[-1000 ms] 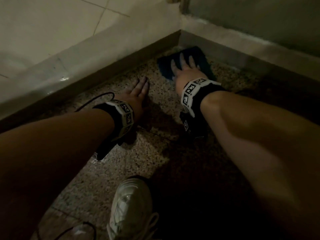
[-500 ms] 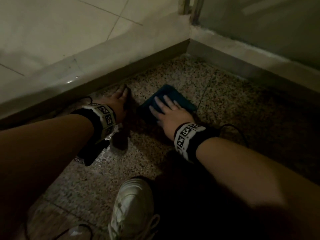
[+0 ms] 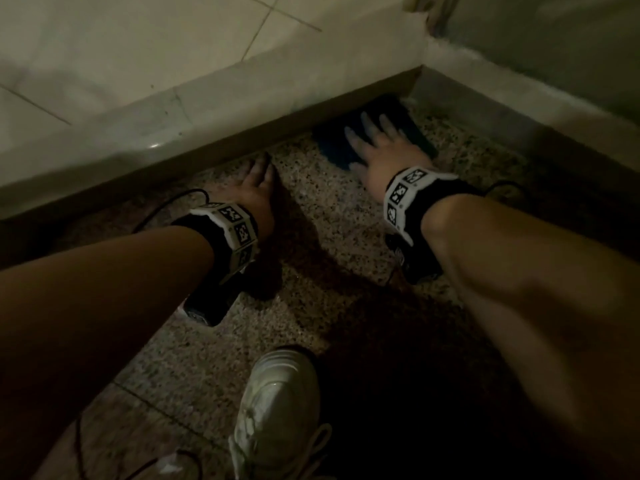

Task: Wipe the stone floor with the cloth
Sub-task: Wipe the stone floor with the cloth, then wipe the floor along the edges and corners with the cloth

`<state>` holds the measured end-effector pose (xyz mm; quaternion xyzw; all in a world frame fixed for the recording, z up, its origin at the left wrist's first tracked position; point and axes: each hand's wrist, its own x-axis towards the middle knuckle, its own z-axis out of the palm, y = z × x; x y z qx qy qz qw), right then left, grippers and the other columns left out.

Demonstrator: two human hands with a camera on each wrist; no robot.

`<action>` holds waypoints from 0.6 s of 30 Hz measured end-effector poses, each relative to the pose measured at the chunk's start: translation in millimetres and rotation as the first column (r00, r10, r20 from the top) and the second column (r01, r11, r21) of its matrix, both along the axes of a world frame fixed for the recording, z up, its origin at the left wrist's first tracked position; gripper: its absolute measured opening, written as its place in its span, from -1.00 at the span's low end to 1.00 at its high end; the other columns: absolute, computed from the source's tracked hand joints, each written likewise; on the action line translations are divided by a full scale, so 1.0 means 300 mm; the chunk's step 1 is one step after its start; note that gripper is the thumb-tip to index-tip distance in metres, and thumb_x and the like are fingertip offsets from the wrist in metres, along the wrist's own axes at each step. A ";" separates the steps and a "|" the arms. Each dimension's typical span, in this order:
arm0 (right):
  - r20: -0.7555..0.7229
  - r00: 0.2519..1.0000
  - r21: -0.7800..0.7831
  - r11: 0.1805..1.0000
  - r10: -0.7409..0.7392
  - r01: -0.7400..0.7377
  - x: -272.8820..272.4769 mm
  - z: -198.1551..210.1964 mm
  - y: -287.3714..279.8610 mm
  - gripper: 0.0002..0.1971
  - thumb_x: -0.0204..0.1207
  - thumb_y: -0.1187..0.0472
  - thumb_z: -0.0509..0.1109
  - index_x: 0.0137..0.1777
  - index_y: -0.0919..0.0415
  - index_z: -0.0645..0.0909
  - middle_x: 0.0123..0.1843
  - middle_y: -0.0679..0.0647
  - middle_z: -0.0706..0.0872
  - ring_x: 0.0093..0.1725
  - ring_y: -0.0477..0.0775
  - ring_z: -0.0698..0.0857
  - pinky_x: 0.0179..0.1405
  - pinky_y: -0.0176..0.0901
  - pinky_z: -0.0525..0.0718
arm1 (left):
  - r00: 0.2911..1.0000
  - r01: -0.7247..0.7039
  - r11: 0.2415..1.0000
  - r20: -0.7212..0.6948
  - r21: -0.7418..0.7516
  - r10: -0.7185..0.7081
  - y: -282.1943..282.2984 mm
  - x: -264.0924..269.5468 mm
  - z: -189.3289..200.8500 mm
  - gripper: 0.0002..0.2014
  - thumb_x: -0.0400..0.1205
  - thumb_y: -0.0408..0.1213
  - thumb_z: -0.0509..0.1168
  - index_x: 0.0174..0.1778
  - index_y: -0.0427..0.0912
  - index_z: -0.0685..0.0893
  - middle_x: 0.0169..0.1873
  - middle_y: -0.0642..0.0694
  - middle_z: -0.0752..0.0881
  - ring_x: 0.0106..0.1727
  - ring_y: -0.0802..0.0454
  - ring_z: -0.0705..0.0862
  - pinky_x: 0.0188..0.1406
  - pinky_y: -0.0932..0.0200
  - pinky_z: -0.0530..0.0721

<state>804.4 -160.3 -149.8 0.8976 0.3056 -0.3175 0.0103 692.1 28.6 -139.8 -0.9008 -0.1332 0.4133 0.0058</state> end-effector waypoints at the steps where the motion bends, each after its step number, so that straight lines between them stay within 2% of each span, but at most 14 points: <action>1: 0.025 1.000 0.014 1.000 0.005 -0.006 -0.016 -0.007 -0.009 -0.38 0.74 -0.09 -0.01 0.69 -0.06 -0.21 0.71 0.04 -0.28 0.68 0.16 -0.22 0.63 0.04 -0.12 | 1.000 -0.012 1.000 0.014 -0.014 0.013 0.003 0.001 -0.003 -0.21 0.66 -0.25 0.16 0.67 -0.04 -0.23 0.63 0.05 -0.37 0.67 0.00 -0.25 0.59 -0.25 0.13; 3: 0.024 1.000 0.034 0.999 0.012 -0.013 -0.035 -0.015 -0.020 -0.38 0.75 -0.01 0.03 0.69 -0.03 -0.20 0.71 0.06 -0.27 0.68 0.17 -0.20 0.63 0.02 -0.10 | 0.999 -0.017 0.999 0.032 -0.032 0.018 0.007 0.002 0.000 -0.22 0.66 -0.26 0.16 0.68 -0.05 -0.22 0.64 0.03 -0.35 0.67 -0.01 -0.25 0.62 -0.15 0.09; 5: -0.037 0.999 -0.003 1.000 0.019 -0.019 -0.032 -0.001 -0.035 -0.38 0.76 0.22 0.04 0.69 -0.01 -0.20 0.71 0.06 -0.28 0.68 0.16 -0.20 0.63 -0.01 -0.05 | 0.999 0.004 1.000 0.044 -0.022 -0.003 0.000 0.009 0.016 -0.25 0.68 -0.23 0.13 0.68 -0.05 -0.19 0.65 0.01 -0.31 0.67 -0.01 -0.23 0.63 -0.07 0.07; 7: -0.101 0.995 -0.060 0.998 0.015 -0.021 -0.041 0.017 -0.068 -0.29 0.70 0.44 0.05 0.69 0.00 -0.23 0.70 0.05 -0.30 0.68 0.15 -0.21 0.64 -0.02 -0.02 | 0.999 0.025 1.000 0.045 -0.006 -0.024 -0.018 0.024 0.041 -0.28 0.70 -0.23 0.11 0.68 -0.03 -0.18 0.65 0.01 -0.30 0.67 0.00 -0.23 0.60 -0.03 0.07; 10: -0.203 0.976 -0.047 0.996 -0.083 0.075 -0.092 0.038 -0.143 -0.25 0.65 0.57 0.06 0.70 0.05 -0.15 0.71 0.06 -0.25 0.69 0.17 -0.16 0.64 -0.01 0.01 | 0.995 0.086 0.996 0.045 -0.010 -0.085 -0.058 0.042 0.078 -0.32 0.73 -0.23 0.06 0.68 -0.02 -0.20 0.65 0.01 -0.30 0.67 -0.01 -0.23 0.60 -0.02 0.08; 12: -0.271 0.935 0.025 0.970 -0.228 0.244 -0.110 0.096 -0.192 -0.39 0.70 0.48 0.08 0.69 0.11 0.03 0.71 0.09 -0.04 0.68 0.20 0.03 0.59 -0.06 0.13 | 0.989 0.138 0.990 0.052 -0.020 -0.137 -0.085 0.052 0.102 -0.33 0.74 -0.18 0.04 0.69 -0.02 -0.20 0.65 -0.01 -0.29 0.67 -0.03 -0.21 0.59 -0.03 0.16; 14: -0.253 0.893 0.065 0.914 -0.373 0.400 -0.104 0.202 -0.231 -0.54 0.76 0.25 0.06 0.65 0.15 0.19 0.66 0.12 0.24 0.58 0.20 0.31 0.42 -0.11 0.33 | 0.987 0.152 0.986 0.056 -0.064 -0.148 -0.133 0.071 0.146 -0.35 0.75 -0.16 0.03 0.69 -0.04 -0.17 0.66 -0.02 -0.24 0.68 -0.04 -0.17 0.60 -0.04 0.20; 16: -0.239 0.840 0.111 0.846 -0.487 0.522 -0.068 0.304 -0.267 -0.55 0.76 0.15 0.07 0.62 0.19 0.25 0.60 0.15 0.36 0.51 0.22 0.40 0.37 -0.10 0.38 | 0.986 0.156 0.979 0.085 -0.133 -0.145 -0.188 0.099 0.215 -0.40 0.77 -0.13 0.03 0.69 -0.07 -0.08 0.68 -0.03 -0.13 0.68 -0.05 -0.03 0.59 0.00 0.21; 18: -0.241 0.810 0.183 0.794 -0.535 0.579 -0.026 0.411 -0.301 -0.56 0.75 0.14 0.11 0.59 0.23 0.30 0.56 0.18 0.41 0.50 0.25 0.42 0.44 -0.03 0.38 | 0.985 0.151 0.970 0.115 -0.189 -0.131 -0.249 0.134 0.319 -0.43 0.77 -0.08 0.02 0.69 -0.09 0.00 0.68 -0.06 0.00 0.65 -0.06 0.12 0.57 0.05 0.22</action>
